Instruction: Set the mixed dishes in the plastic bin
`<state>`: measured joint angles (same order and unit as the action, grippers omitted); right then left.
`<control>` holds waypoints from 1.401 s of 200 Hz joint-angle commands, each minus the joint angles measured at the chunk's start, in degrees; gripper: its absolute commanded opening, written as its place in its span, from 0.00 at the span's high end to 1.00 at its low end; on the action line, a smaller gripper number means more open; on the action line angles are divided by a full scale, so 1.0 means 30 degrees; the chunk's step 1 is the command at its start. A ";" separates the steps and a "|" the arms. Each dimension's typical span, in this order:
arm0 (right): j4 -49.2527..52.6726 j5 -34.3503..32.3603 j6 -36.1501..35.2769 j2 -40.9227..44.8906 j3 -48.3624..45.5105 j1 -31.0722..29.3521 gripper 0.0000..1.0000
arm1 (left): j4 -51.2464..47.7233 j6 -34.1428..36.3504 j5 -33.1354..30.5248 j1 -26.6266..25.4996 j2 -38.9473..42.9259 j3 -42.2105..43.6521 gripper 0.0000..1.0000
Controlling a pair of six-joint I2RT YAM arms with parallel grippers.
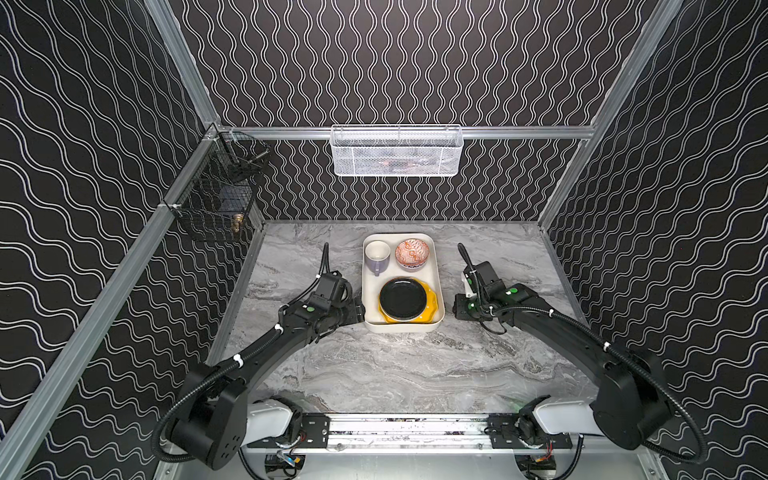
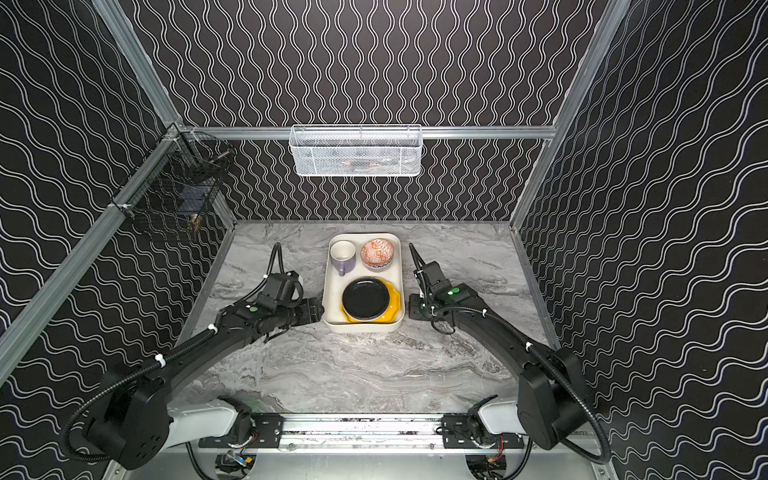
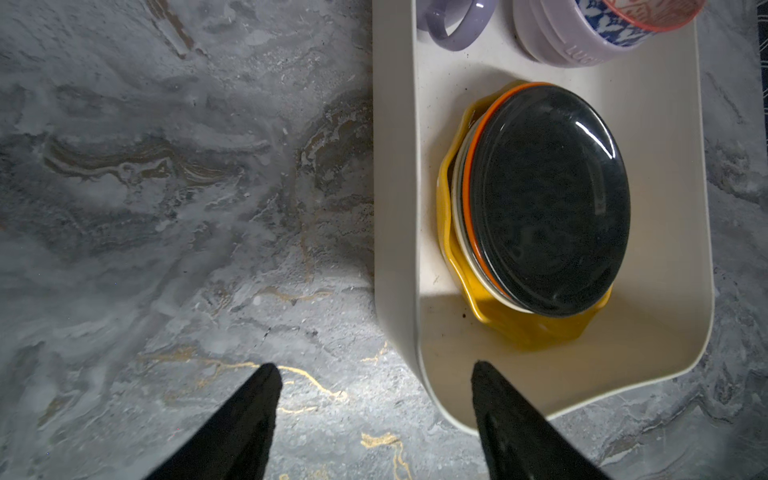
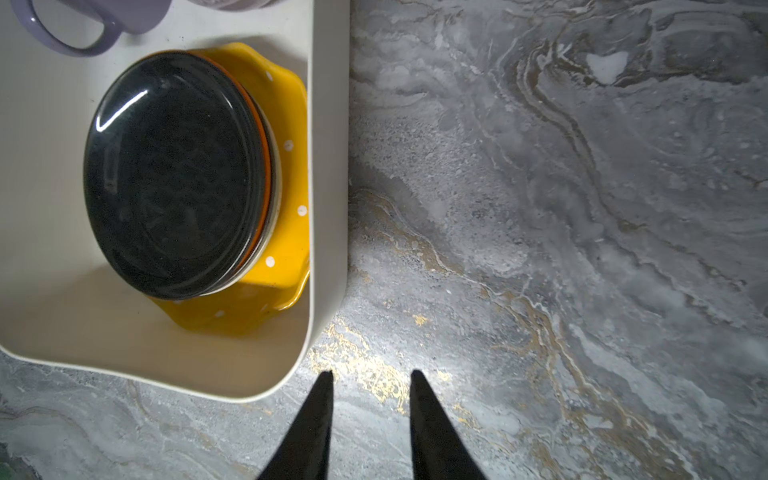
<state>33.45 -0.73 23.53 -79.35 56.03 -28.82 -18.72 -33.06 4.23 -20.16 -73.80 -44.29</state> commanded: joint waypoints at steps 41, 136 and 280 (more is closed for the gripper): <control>-0.1028 0.0398 -0.0094 -0.1933 0.1248 -0.0752 0.59 | 0.1338 0.0030 -0.0590 -0.0725 -0.2367 -0.0763 0.22; -0.0666 -0.0815 0.0169 -0.4232 0.1531 -0.1907 0.79 | 0.2137 0.0005 -0.1171 -0.1504 -0.3725 -0.0434 0.56; -0.0341 -0.1278 0.2444 0.0052 -0.3806 -0.4301 0.86 | 0.1921 -0.2068 -0.2549 -0.4963 -0.0578 0.3080 0.60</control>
<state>25.74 -6.07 28.73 -80.75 47.29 -39.55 -9.65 -38.00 -2.13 -34.28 -76.93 -36.42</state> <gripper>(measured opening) 0.147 0.399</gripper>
